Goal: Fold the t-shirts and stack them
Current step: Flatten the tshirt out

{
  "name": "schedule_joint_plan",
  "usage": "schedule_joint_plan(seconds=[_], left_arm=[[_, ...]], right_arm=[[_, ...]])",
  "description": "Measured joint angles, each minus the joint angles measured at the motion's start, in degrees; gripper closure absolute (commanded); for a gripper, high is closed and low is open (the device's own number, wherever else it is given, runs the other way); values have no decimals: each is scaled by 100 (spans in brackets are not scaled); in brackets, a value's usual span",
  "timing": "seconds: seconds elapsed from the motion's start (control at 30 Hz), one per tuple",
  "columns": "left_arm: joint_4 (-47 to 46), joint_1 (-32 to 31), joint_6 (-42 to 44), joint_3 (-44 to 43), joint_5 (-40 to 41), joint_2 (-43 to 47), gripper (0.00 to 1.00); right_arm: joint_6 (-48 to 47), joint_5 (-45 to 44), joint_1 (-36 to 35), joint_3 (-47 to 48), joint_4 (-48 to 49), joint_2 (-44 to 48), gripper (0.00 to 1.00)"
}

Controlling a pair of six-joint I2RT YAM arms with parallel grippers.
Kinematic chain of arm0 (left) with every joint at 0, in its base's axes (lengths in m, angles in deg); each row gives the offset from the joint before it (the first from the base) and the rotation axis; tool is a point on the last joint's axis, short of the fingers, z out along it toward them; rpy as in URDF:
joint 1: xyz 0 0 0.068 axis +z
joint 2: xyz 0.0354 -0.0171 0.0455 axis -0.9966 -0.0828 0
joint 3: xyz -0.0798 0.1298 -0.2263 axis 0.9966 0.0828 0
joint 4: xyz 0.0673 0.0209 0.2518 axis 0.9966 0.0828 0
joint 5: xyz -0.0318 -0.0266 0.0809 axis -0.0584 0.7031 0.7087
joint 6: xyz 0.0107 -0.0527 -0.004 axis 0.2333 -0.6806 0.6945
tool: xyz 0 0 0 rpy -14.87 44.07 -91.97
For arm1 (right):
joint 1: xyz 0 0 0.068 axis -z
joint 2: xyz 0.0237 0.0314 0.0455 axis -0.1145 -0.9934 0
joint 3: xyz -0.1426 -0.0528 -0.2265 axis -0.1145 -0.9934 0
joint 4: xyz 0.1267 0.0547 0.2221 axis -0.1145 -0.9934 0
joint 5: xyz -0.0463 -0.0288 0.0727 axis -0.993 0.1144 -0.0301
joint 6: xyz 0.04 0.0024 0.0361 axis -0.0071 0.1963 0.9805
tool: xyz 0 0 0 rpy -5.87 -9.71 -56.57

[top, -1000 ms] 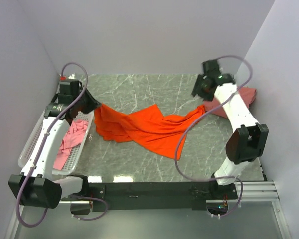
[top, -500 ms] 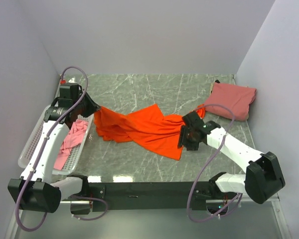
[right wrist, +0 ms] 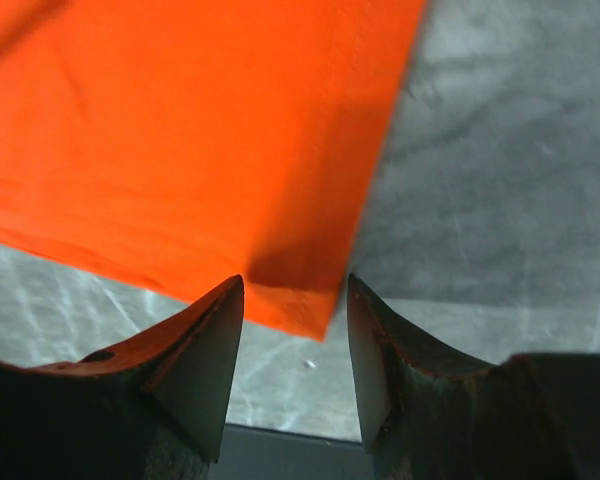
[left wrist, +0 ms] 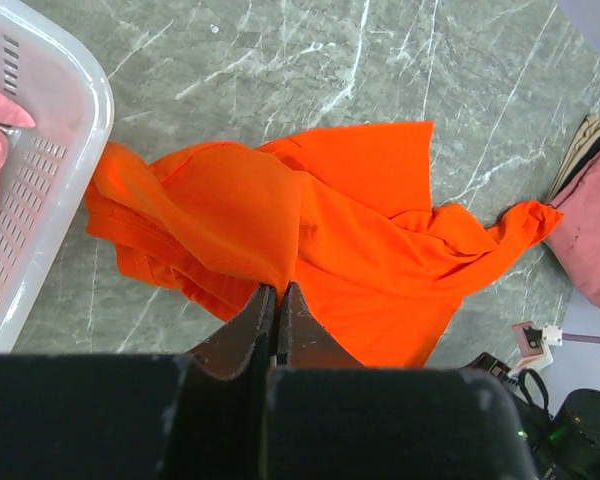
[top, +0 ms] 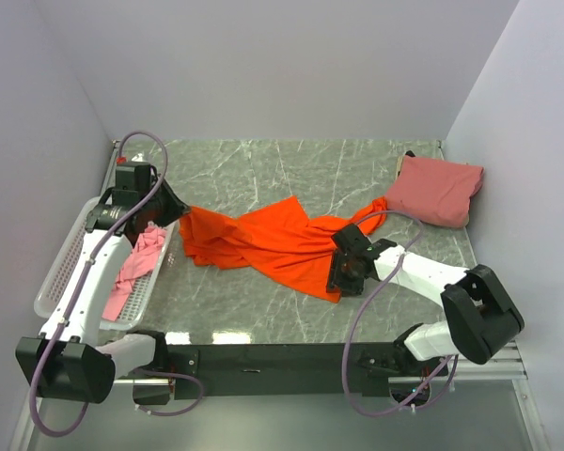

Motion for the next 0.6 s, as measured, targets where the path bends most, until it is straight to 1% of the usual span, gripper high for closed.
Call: schedule_joint_plan(seconds=[0.17,0.27,0.37,0.43,0.47,0.5,0.6], left_arm=[[39,0,0,0,13,109,99],[42,0,2,0,52,181,99],[48,0,2,0,111,225,99],[59,0,4,0,144,236,99],[66,0,4,0,155,238,100],[76,0,7,0,157,240,100],[138,0,59,0,197,247,99]], right_arm=[[17,-22,-81,52,116,-101,48],[55,-98,-168,57,116,-107,51],[101,-186,-267,66,109,-127,57],[122,-223,-334,79,107,-164,78],[138,-219,-363,85,116,-203,92],[181,-221,-382,114,105,-269,100],[166,-229,-396,212,13,-341,100]])
